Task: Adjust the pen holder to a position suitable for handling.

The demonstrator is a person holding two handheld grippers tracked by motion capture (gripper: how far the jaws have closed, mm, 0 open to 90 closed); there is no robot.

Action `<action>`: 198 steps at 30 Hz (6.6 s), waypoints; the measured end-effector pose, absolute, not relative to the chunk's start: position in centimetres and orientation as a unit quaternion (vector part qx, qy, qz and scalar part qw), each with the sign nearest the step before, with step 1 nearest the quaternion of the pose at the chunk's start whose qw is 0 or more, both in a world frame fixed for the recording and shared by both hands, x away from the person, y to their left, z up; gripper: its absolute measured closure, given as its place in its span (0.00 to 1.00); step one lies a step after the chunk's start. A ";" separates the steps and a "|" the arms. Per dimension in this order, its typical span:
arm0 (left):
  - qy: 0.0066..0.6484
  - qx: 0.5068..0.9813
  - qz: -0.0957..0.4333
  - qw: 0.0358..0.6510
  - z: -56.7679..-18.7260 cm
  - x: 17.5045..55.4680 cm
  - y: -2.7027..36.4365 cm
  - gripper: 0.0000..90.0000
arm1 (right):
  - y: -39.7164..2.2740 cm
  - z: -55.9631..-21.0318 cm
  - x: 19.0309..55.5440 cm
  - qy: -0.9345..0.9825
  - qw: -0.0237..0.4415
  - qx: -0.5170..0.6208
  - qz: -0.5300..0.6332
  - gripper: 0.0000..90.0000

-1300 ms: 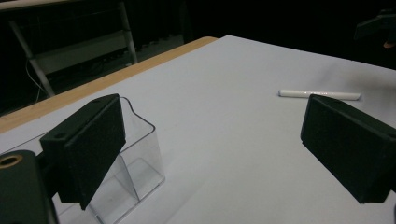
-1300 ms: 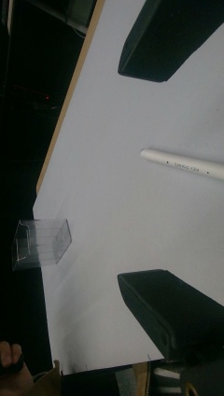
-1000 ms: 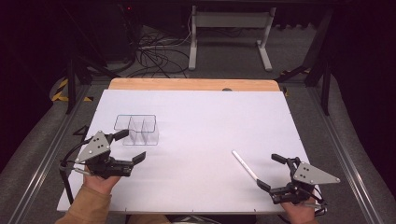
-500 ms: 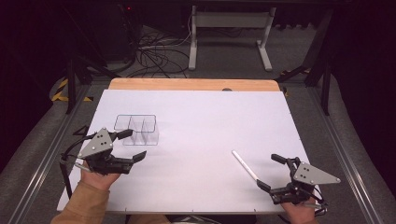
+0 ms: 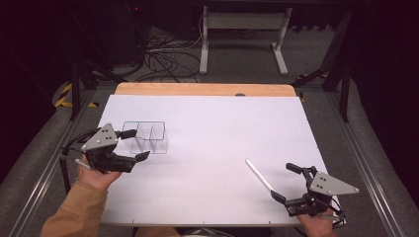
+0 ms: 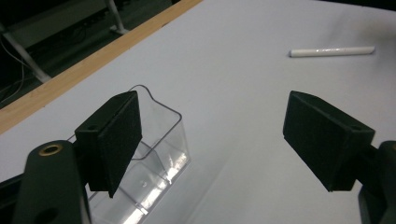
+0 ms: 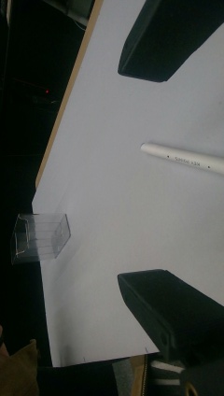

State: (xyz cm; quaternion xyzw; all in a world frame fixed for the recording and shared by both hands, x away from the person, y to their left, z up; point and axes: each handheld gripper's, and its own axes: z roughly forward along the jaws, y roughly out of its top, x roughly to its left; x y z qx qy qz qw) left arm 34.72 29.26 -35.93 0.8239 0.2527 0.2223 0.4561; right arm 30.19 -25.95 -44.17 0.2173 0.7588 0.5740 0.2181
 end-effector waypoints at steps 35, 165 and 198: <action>0.252 0.880 0.189 0.355 -36.0 39.8 30.3 0.28 | -25.8 -44.3 30.4 0.761 0.209 0.213 0.575 0.03; -0.008 0.980 0.049 0.193 -37.7 41.6 13.5 0.97 | -25.9 -44.5 30.4 0.761 0.200 0.205 0.582 0.03; 0.036 0.977 0.047 0.206 -38.3 41.7 14.5 0.47 | -25.9 -44.5 30.4 0.762 0.197 0.206 0.582 0.03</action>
